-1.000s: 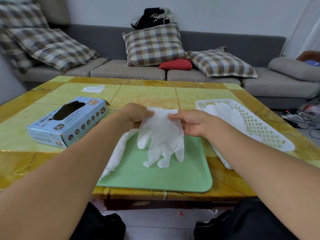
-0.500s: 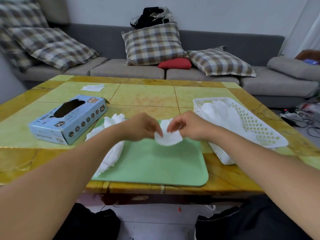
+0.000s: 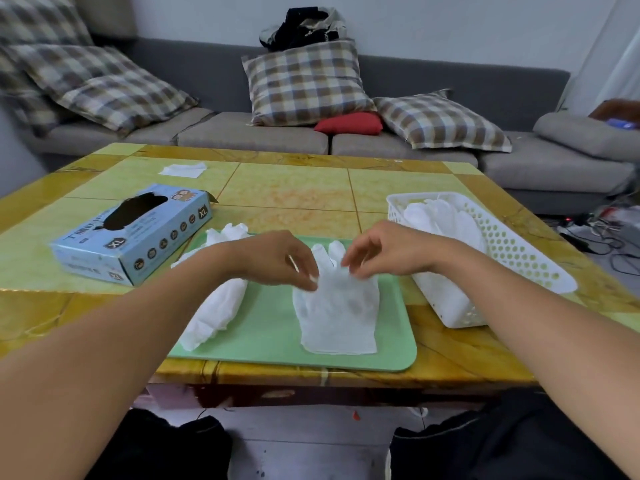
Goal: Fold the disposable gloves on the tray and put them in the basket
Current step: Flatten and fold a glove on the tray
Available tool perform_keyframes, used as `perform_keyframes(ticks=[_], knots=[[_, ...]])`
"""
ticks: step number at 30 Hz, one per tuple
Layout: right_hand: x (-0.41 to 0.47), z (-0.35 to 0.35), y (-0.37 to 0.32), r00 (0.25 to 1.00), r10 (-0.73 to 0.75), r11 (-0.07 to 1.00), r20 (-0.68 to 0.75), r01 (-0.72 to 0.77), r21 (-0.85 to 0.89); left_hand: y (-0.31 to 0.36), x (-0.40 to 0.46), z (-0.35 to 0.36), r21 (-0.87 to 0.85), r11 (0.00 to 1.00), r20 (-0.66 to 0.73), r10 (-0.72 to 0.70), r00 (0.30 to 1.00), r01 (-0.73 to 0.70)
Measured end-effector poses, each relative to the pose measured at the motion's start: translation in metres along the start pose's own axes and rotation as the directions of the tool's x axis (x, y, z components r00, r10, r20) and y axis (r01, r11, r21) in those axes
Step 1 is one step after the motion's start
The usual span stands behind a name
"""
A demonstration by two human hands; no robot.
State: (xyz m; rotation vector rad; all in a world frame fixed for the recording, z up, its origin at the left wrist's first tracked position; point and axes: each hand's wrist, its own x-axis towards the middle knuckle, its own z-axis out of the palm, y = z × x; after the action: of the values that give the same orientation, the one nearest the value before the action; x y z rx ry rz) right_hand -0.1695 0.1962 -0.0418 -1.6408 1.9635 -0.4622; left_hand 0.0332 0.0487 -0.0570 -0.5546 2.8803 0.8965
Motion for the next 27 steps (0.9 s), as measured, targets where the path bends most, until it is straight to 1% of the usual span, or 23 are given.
perform_keyframes(ticks=[1, 2, 3, 4, 6, 7, 9, 12, 14, 15, 16, 17, 18, 19, 20, 21, 22, 23, 24, 25, 27], knots=[[0.009, 0.003, 0.001, 0.988, 0.02, 0.996, -0.153, -0.033, -0.077, -0.001, 0.006, 0.002, 0.088, 0.995, -0.131, -0.039, 0.991, 0.051], [0.016, 0.006, 0.003, 0.97, 0.047, 0.982, -0.238, -0.089, -0.169, -0.001, 0.011, 0.007, 0.176, 0.979, -0.199, -0.071, 0.977, 0.107], [0.023, 0.01, 0.007, 0.961, 0.094, 0.957, -0.261, -0.16, -0.242, -0.001, 0.016, 0.013, 0.244, 0.959, -0.193, -0.096, 0.976, 0.142], [0.027, 0.012, 0.01, 0.952, 0.168, 0.934, -0.258, -0.237, -0.268, 0.001, 0.022, 0.02, 0.286, 0.945, -0.142, -0.12, 0.982, 0.157], [0.031, 0.013, 0.015, 0.916, 0.322, 0.9, -0.239, -0.374, -0.225, 0.004, 0.027, 0.026, 0.331, 0.93, -0.022, -0.163, 0.986, 0.161], [0.033, 0.014, 0.017, 0.898, 0.372, 0.881, -0.234, -0.421, -0.216, 0.005, 0.029, 0.027, 0.347, 0.924, 0.014, -0.177, 0.984, 0.162], [0.037, 0.018, 0.02, 0.884, 0.398, 0.859, -0.244, -0.453, -0.24, 0.002, 0.031, 0.025, 0.361, 0.918, 0.017, -0.181, 0.983, 0.163], [0.044, 0.026, 0.022, 0.878, 0.385, 0.831, -0.284, -0.464, -0.306, -0.005, 0.033, 0.024, 0.386, 0.906, 0.006, -0.19, 0.982, 0.173], [0.045, 0.025, 0.02, 0.872, 0.371, 0.798, -0.321, -0.476, -0.37, -0.01, 0.03, 0.017, 0.337, 0.923, -0.006, -0.192, 0.981, 0.183], [0.045, 0.023, 0.019, 0.875, 0.334, 0.806, -0.35, -0.458, -0.376, -0.012, 0.027, 0.011, 0.28, 0.943, -0.046, -0.173, 0.984, 0.179], [0.045, 0.022, 0.015, 0.877, 0.272, 0.851, -0.396, -0.411, -0.326, -0.012, 0.025, 0.003, 0.223, 0.96, -0.123, -0.143, 0.982, 0.167], [0.044, 0.022, 0.009, 0.877, 0.196, 0.914, -0.439, -0.325, -0.241, -0.014, 0.021, -0.006, 0.178, 0.971, -0.227, -0.117, 0.967, 0.159], [0.044, 0.025, -0.004, 0.888, 0.116, 0.969, -0.446, -0.199, -0.144, -0.017, 0.014, -0.016, 0.147, 0.975, -0.329, -0.11, 0.938, 0.166], [0.042, 0.028, -0.018, 0.91, 0.048, 0.996, -0.411, -0.074, -0.046, -0.021, 0.009, -0.025, 0.128, 0.975, -0.403, -0.115, 0.908, 0.18], [0.04, 0.037, -0.038, 0.949, -0.033, 0.998, -0.312, 0.049, 0.043, -0.028, -0.001, -0.031, 0.111, 0.972, -0.455, -0.135, 0.88, 0.207], [0.045, 0.053, -0.065, 0.973, -0.133, 0.984, -0.189, 0.152, 0.095, -0.042, -0.019, -0.037, 0.112, 0.959, -0.478, -0.176, 0.86, 0.259], [0.044, 0.065, -0.08, 0.975, -0.198, 0.975, -0.106, 0.207, 0.084, -0.051, -0.026, -0.038, 0.118, 0.952, -0.472, -0.198, 0.859, 0.284], [0.049, 0.08, -0.093, 0.966, -0.255, 0.967, -0.043, 0.255, 0.01, -0.063, -0.035, -0.037, 0.119, 0.939, -0.457, -0.236, 0.857, 0.322], [0.057, 0.095, -0.104, 0.951, -0.308, 0.947, -0.012, 0.306, -0.097, -0.074, -0.045, -0.034, 0.122, 0.923, -0.433, -0.281, 0.857, 0.364], [0.065, 0.107, -0.112, 0.94, -0.34, 0.922, -0.001, 0.334, -0.195, -0.084, -0.053, -0.03, 0.117, 0.908, -0.409, -0.324, 0.853, 0.401], [0.082, 0.123, -0.118, 0.943, -0.332, 0.904, -0.003, 0.317, -0.286, -0.099, -0.068, -0.026, 0.09, 0.894, -0.4, -0.37, 0.838, 0.438]])
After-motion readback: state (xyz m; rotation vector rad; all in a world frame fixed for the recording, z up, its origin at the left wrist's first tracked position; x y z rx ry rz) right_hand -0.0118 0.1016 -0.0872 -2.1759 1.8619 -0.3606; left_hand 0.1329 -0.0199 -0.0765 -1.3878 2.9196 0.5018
